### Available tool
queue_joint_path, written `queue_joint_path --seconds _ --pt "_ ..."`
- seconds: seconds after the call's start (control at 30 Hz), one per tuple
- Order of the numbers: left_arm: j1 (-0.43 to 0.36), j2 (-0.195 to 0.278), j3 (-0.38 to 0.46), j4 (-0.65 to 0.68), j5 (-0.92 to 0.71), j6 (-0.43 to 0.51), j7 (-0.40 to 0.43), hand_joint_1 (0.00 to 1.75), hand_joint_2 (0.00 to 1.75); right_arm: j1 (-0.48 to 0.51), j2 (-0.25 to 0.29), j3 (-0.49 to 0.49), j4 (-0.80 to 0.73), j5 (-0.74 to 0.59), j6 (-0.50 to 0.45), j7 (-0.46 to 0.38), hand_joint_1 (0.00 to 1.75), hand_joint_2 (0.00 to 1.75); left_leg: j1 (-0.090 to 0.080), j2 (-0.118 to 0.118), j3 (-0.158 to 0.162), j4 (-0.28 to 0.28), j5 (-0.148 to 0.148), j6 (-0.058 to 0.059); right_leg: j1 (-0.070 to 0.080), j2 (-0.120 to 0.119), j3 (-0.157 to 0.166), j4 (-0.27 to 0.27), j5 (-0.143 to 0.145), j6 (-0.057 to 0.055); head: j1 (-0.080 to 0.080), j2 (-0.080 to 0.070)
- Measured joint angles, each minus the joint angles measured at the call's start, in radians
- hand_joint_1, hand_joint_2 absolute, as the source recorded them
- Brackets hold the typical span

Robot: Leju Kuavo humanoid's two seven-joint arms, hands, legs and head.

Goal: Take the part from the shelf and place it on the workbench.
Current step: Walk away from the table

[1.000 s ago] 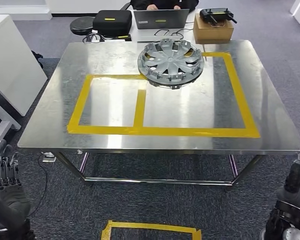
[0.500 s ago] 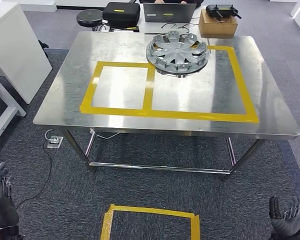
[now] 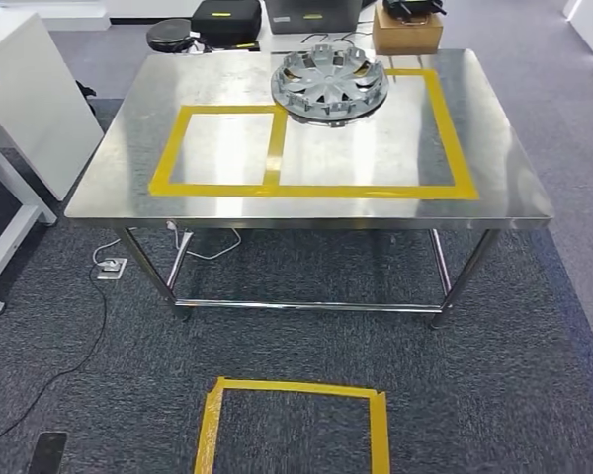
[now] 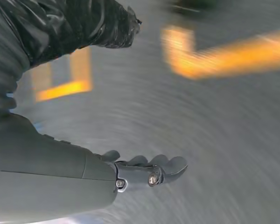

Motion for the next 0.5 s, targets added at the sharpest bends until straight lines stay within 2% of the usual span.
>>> queue_joint_path --seconds 0.03,0.07,0.1,0.13,0.17,0.2,0.23,0.27,0.3,0.33,0.37,0.4,0.43,0.47,0.5 --pt "-0.018 0.011 0.022 0.081 -0.037 0.002 0.066 0.0 0.0 0.002 0.008 0.021 0.026 0.05 0.035 0.052 0.0 1.75 0.001 0.0 -0.004 0.064 -0.035 -0.003 0.002 -0.001 -0.014 0.002 0.013 -0.001 -0.002 0.0" --pt "-0.033 0.021 0.036 0.155 -0.076 -0.005 0.141 0.0 0.0 0.004 0.017 0.048 0.049 0.103 0.066 0.098 0.0 1.75 0.001 0.0 0.0 0.109 -0.043 -0.003 0.004 -0.002 -0.029 0.005 0.025 -0.001 -0.003 0.0" --pt "-0.045 0.027 0.044 0.228 -0.117 -0.024 0.219 0.0 0.0 0.007 0.026 0.078 0.068 0.154 0.09 0.131 0.0 1.75 0.001 0.0 0.017 0.124 -0.028 0.0 0.006 -0.002 -0.046 0.01 0.036 -0.001 -0.004 0.0" --pt "-0.053 0.032 0.048 0.287 -0.153 -0.045 0.286 0.0 0.0 0.009 0.035 0.108 0.082 0.195 0.106 0.149 0.0 1.75 0.0 0.0 0.049 0.103 -0.002 0.005 0.008 -0.003 -0.065 0.015 0.047 0.0 -0.005 0.0" --pt "-0.06 0.036 0.049 0.34 -0.184 -0.064 0.339 0.0 0.0 0.011 0.044 0.137 0.095 0.224 0.114 0.156 0.0 1.75 -0.002 -0.001 0.098 0.047 0.02 0.014 0.01 -0.003 -0.082 0.021 0.057 0.001 -0.006 0.0" --pt "-0.067 0.037 0.049 0.383 -0.206 -0.079 0.372 0.0 0.0 0.011 0.052 0.162 0.104 0.241 0.119 0.153 0.0 1.75 -0.006 -0.003 0.159 -0.03 0.028 0.023 0.012 -0.002 -0.095 0.026 0.065 0.003 -0.007 0.0" --pt "-0.074 0.037 0.049 0.419 -0.218 -0.088 0.389 0.0 0.0 0.011 0.058 0.182 0.113 0.249 0.123 0.15 0.0 1.75 -0.009 -0.004 0.214 -0.109 0.022 0.031 0.014 -0.002 -0.104 0.029 0.073 0.007 -0.007 0.0" --pt "-0.082 0.037 0.049 0.452 -0.225 -0.093 0.397 0.0 0.0 0.01 0.063 0.198 0.12 0.251 0.127 0.147 0.0 1.75 -0.012 -0.006 0.252 -0.169 0.011 0.036 0.016 -0.003 -0.11 0.031 0.082 0.012 -0.007 0.0" --pt "-0.088 0.037 0.049 0.48 -0.23 -0.099 0.401 0.0 0.0 0.009 0.065 0.21 0.127 0.252 0.131 0.144 0.0 1.75 -0.015 -0.007 0.27 -0.202 0.004 0.04 0.016 -0.004 -0.114 0.03 0.091 0.018 -0.008 0.0" --pt "-0.093 0.036 0.049 0.505 -0.236 -0.109 0.402 0.0 0.0 0.009 0.066 0.22 0.132 0.257 0.134 0.141 0.0 1.75 -0.017 -0.006 0.268 -0.215 0.006 0.044 0.016 -0.005 -0.117 0.029 0.103 0.024 -0.008 0.0" --pt "-0.097 0.036 0.049 0.525 -0.239 -0.122 0.399 0.0 0.0 0.009 0.066 0.229 0.137 0.265 0.134 0.138 0.0 1.31 -0.017 -0.004 0.257 -0.216 0.017 0.049 0.014 -0.003 -0.122 0.03 0.105 0.03 -0.009 0.0" --pt "-0.1 0.037 0.049 0.543 -0.237 -0.134 0.394 0.0 0.0 0.011 0.066 0.237 0.14 0.275 0.131 0.134 0.0 0.87 -0.016 -0.001 0.246 -0.219 0.029 0.056 0.012 0.0 -0.131 0.04 0.089 0.035 -0.01 0.0" --pt "-0.103 0.036 0.05 0.557 -0.234 -0.141 0.389 0.0 0.0 0.013 0.066 0.244 0.143 0.283 0.125 0.131 0.0 0.44 -0.015 0.001 0.231 -0.221 0.043 0.063 0.011 0.004 -0.145 0.067 0.052 0.04 -0.008 0.0" --pt "-0.106 0.036 0.051 0.569 -0.234 -0.142 0.392 0.0 0.0 0.013 0.066 0.25 0.145 0.284 0.117 0.127 0.0 0.0 -0.013 0.004 0.215 -0.221 0.057 0.069 0.009 0.008 -0.161 0.116 -0.003 0.044 -0.007 0.0" --pt "-0.108 0.036 0.051 0.579 -0.237 -0.14 0.403 0.0 0.0 0.014 0.065 0.252 0.146 0.281 0.109 0.123 0.0 0.0 -0.013 0.005 0.197 -0.221 0.07 0.073 0.007 0.01 -0.178 0.181 -0.059 0.049 -0.004 0.0"
